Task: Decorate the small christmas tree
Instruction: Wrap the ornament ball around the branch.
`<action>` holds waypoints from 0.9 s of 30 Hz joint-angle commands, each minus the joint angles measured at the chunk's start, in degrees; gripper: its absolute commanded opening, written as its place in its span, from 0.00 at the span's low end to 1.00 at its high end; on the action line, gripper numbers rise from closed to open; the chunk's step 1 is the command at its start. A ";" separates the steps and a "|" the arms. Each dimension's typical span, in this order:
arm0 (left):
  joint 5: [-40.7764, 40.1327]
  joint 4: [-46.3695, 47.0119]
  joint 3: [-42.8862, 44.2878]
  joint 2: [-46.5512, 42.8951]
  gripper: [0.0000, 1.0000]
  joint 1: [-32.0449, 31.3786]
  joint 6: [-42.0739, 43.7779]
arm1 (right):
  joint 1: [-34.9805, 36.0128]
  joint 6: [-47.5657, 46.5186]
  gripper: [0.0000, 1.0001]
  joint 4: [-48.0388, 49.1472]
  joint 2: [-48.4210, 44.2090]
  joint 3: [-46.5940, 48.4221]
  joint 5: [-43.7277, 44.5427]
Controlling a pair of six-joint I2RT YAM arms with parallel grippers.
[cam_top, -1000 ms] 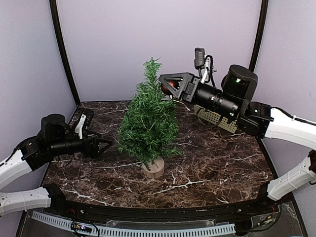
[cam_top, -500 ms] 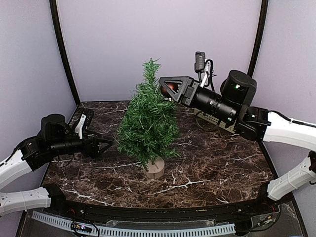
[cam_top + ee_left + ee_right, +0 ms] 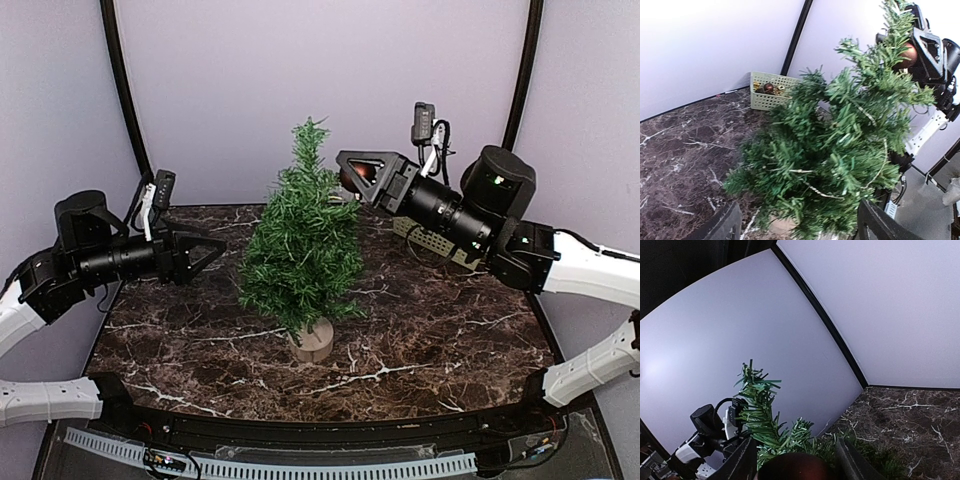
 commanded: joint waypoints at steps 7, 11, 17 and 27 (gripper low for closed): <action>2.80 5.47 11.18 6.42 0.82 -7.09 -2.89 | 0.60 -3.96 0.53 0.13 -3.70 2.68 1.70; 5.92 4.62 14.56 9.65 0.82 -7.92 -2.62 | 0.63 -4.90 0.53 -1.25 -5.60 3.41 1.55; 6.45 5.41 14.01 10.95 0.80 -13.33 -1.64 | 0.61 -3.98 0.53 -3.56 -9.88 1.31 0.83; -10.86 9.03 6.37 11.63 0.78 -31.02 -3.87 | 0.73 2.01 0.53 -10.27 -21.09 -10.11 2.71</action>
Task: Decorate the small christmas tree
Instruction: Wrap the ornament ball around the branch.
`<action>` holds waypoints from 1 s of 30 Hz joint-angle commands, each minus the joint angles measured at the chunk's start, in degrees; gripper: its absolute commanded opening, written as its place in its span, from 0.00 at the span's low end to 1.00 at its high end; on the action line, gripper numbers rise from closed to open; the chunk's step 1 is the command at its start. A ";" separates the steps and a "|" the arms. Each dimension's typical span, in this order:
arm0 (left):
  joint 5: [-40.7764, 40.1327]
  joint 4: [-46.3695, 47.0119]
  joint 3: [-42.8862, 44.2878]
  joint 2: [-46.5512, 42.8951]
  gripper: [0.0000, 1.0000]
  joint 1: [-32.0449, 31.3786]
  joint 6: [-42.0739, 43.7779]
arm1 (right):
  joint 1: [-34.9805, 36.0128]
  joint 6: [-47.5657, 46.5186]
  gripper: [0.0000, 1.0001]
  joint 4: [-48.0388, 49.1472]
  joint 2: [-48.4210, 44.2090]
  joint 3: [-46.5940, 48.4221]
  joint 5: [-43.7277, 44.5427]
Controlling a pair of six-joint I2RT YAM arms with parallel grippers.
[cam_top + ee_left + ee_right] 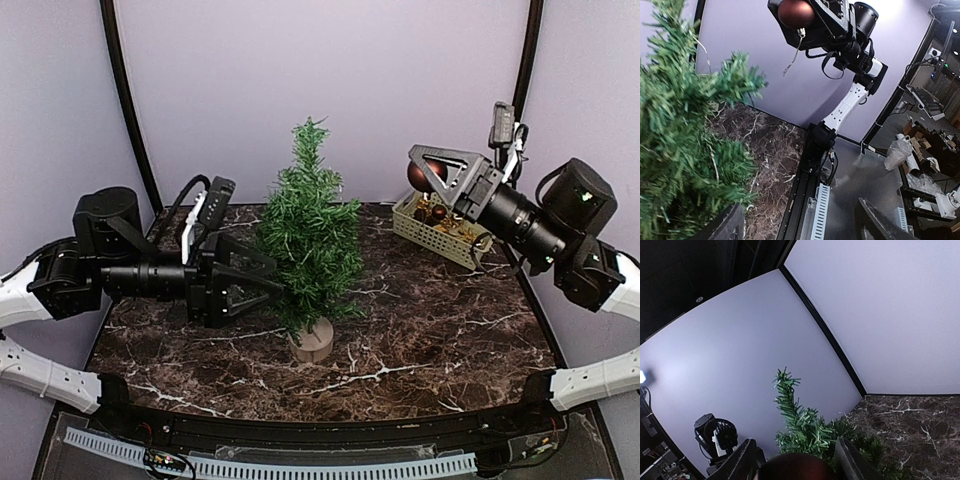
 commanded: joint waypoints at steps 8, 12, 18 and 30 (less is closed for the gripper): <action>-25.03 15.43 -6.96 8.91 0.76 -20.21 1.52 | 3.53 9.74 0.53 0.70 -7.41 -15.62 2.70; -30.80 24.17 -7.06 14.99 0.75 -24.39 3.96 | 6.05 11.12 0.53 3.72 -7.51 -17.56 3.47; -38.31 37.63 -8.39 22.12 0.78 -25.58 4.76 | 10.61 12.60 0.53 6.05 -6.87 -19.35 6.18; -36.83 38.85 -5.53 27.60 0.84 -21.83 4.83 | 13.53 13.83 0.53 8.92 -4.59 -19.60 6.05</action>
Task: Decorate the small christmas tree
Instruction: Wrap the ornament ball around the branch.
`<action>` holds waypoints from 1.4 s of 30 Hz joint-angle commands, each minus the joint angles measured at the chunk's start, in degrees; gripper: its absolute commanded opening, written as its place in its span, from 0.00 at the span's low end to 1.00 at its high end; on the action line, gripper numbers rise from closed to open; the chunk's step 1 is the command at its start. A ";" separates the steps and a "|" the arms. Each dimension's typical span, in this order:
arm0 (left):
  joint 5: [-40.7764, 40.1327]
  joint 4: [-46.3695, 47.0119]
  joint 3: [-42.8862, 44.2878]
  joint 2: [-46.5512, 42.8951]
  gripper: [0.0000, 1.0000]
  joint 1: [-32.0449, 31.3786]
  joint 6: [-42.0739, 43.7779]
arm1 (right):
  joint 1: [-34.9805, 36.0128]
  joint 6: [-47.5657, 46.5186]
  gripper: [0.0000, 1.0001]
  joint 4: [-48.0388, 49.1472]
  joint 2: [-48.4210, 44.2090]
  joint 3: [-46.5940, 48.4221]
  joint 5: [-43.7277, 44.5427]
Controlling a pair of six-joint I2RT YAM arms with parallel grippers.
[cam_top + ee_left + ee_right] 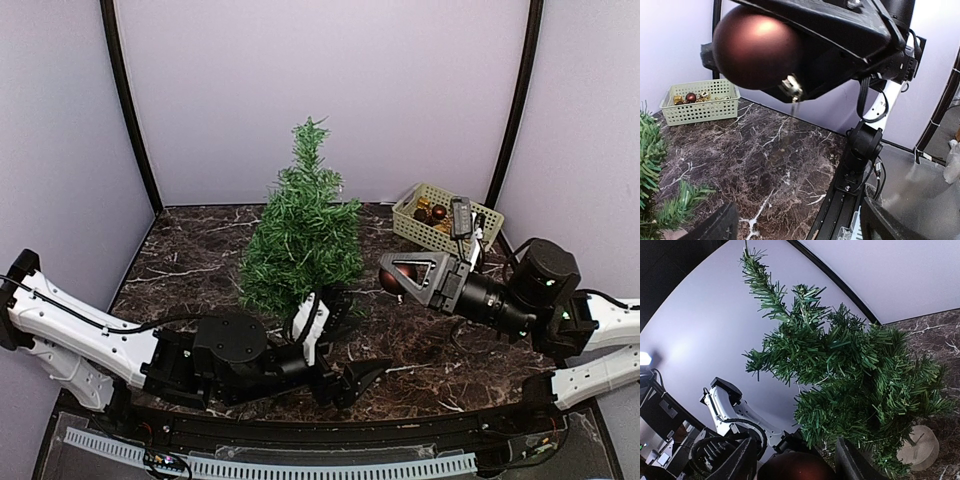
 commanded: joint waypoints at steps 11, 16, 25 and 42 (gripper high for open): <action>5.19 3.23 6.47 4.25 0.60 4.61 1.66 | 0.67 0.23 0.53 4.88 -0.23 0.59 -0.39; 6.37 3.46 7.31 5.40 0.52 5.02 1.84 | 0.67 0.37 0.53 5.30 -0.07 0.51 -0.50; 6.64 2.97 9.75 7.49 0.38 5.90 2.23 | 0.69 0.46 0.53 5.73 0.29 0.53 -0.59; 10.09 0.66 8.34 5.97 0.00 6.04 -1.15 | 0.68 0.80 0.53 4.74 0.12 -1.86 3.14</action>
